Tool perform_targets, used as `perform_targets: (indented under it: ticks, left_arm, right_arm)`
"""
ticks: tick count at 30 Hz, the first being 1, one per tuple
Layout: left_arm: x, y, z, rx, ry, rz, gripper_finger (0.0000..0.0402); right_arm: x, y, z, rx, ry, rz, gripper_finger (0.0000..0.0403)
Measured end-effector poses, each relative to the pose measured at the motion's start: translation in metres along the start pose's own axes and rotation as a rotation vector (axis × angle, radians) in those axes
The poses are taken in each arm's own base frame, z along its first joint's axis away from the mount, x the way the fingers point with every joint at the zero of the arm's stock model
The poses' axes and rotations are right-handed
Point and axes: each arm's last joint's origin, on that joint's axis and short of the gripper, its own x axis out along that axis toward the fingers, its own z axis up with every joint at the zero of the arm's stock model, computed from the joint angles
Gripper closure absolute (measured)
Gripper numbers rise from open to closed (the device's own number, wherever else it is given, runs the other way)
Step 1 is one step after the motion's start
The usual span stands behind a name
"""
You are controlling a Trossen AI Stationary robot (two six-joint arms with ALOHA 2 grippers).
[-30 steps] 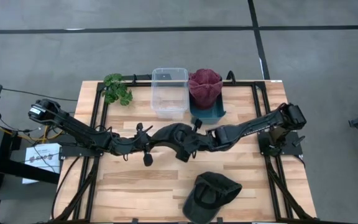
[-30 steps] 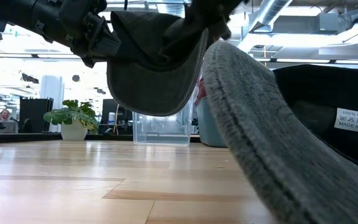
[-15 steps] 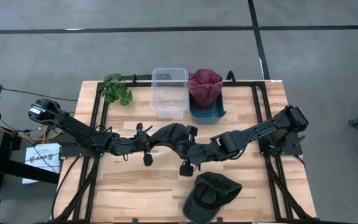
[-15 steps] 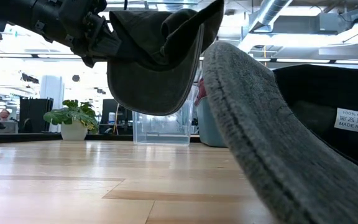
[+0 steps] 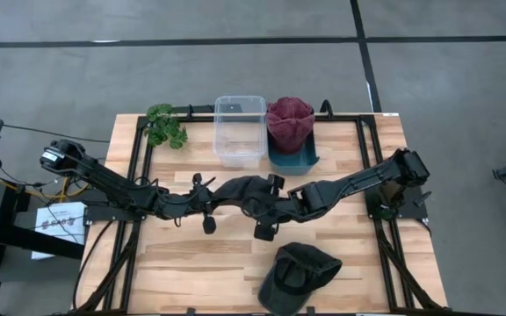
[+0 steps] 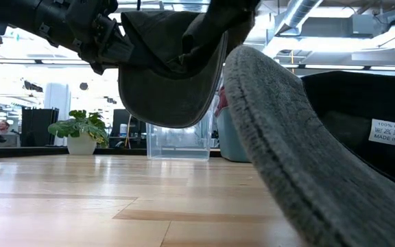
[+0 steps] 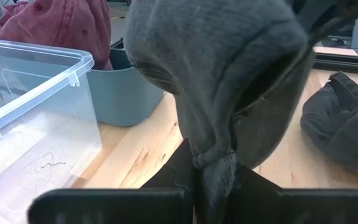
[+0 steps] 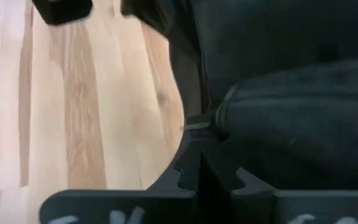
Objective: Pick & Place hat
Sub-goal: Put the left black cap into the transparent bin
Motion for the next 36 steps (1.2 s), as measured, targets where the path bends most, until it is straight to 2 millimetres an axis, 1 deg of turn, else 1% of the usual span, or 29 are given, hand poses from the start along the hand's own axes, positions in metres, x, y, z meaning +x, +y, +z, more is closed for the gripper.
perform_targets:
  ticks: [2, 5, 7, 9, 12, 14, 16, 18, 21, 24, 26, 30, 32, 36]
  left_arm:
    - [0.000, 0.000, 0.000, 0.001, 0.000, 0.000, 0.0387]
    - [0.000, 0.000, 0.000, 0.005, 0.000, 0.001, 0.0387]
    - [0.000, 0.000, 0.000, 0.005, 0.000, 0.001, 0.0387]
    - [0.000, 0.000, -0.001, 0.006, 0.001, 0.002, 0.0387]
    - [0.000, 0.000, -0.001, 0.007, 0.001, 0.003, 0.0387]
    - [-0.001, -0.001, -0.001, 0.012, 0.005, 0.000, 0.0387]
    - [-0.001, -0.002, -0.002, 0.017, 0.007, -0.004, 0.0387]
    - [-0.002, -0.003, -0.002, 0.023, 0.007, -0.010, 0.0387]
    - [-0.002, -0.003, -0.002, 0.034, 0.007, -0.011, 0.0387]
    - [-0.002, -0.003, -0.002, 0.046, 0.007, -0.012, 0.0387]
    - [-0.002, -0.004, -0.002, 0.067, 0.011, -0.037, 0.0387]
    - [-0.003, -0.006, -0.003, 0.082, 0.020, -0.106, 0.0387]
    - [-0.002, -0.007, -0.003, 0.094, 0.029, -0.172, 0.0387]
    - [-0.002, -0.010, -0.003, 0.093, 0.050, -0.322, 0.0387]
  right_arm:
    - [-0.003, 0.005, 0.003, -0.049, -0.044, 0.014, 0.0403]
    - [-0.014, 0.015, 0.013, -0.101, -0.164, 0.054, 0.0403]
    - [-0.021, 0.022, 0.014, -0.154, -0.201, 0.066, 0.0403]
    - [-0.026, 0.027, 0.015, -0.184, -0.233, 0.032, 0.0403]
    - [-0.039, 0.034, 0.013, -0.212, -0.261, -0.127, 0.0403]
    - [-0.050, 0.041, 0.010, -0.219, -0.292, -0.289, 0.0403]
    - [-0.062, 0.051, 0.004, -0.233, -0.322, -0.464, 0.0403]
    - [-0.074, 0.061, -0.003, -0.221, -0.360, -0.603, 0.0403]
    - [-0.088, 0.073, -0.014, -0.179, -0.414, -0.688, 0.0403]
    - [-0.095, 0.081, -0.024, -0.130, -0.448, -0.663, 0.0403]
    - [-0.097, 0.086, -0.031, -0.074, -0.452, -0.579, 0.0403]
    - [-0.093, 0.095, -0.049, 0.024, -0.406, -0.406, 0.0403]
    - [-0.091, 0.101, -0.058, 0.079, -0.422, -0.386, 0.0403]
    - [-0.081, 0.114, -0.086, 0.168, -0.511, -0.440, 0.0403]
